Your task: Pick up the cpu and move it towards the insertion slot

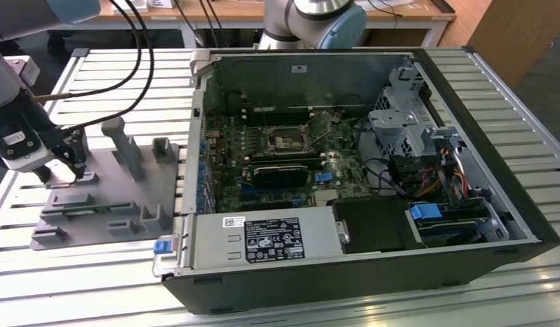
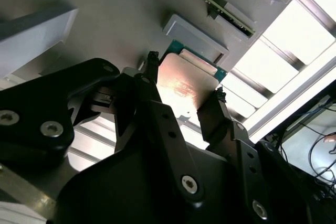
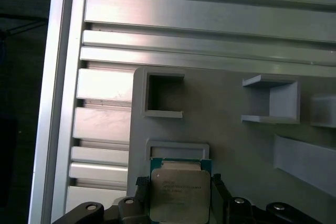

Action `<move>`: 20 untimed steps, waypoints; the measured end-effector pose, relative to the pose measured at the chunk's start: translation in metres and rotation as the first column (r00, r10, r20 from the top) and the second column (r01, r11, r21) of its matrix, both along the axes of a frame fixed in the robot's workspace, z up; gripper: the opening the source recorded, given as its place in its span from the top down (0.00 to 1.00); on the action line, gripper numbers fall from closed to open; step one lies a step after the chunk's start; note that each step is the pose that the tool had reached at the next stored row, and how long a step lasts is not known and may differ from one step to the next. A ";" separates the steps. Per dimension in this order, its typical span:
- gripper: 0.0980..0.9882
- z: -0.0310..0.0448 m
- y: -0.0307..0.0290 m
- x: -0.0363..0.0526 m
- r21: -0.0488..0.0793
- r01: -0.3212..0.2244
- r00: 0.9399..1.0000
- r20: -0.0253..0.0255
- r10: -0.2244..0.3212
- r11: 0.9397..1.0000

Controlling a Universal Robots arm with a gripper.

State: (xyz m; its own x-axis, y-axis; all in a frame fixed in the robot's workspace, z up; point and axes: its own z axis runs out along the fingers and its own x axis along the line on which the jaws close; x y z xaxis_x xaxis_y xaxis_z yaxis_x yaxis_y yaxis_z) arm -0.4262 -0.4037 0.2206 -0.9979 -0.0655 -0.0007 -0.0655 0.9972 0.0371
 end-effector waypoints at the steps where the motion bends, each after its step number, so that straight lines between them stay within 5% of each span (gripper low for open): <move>1: 0.49 0.0008 0.0000 0.0000 0.000 0.000 1.000 0.000 0.000 1.000; 20: 0.49 0.0097 0.0000 0.0000 0.000 0.000 1.000 0.000 0.000 1.000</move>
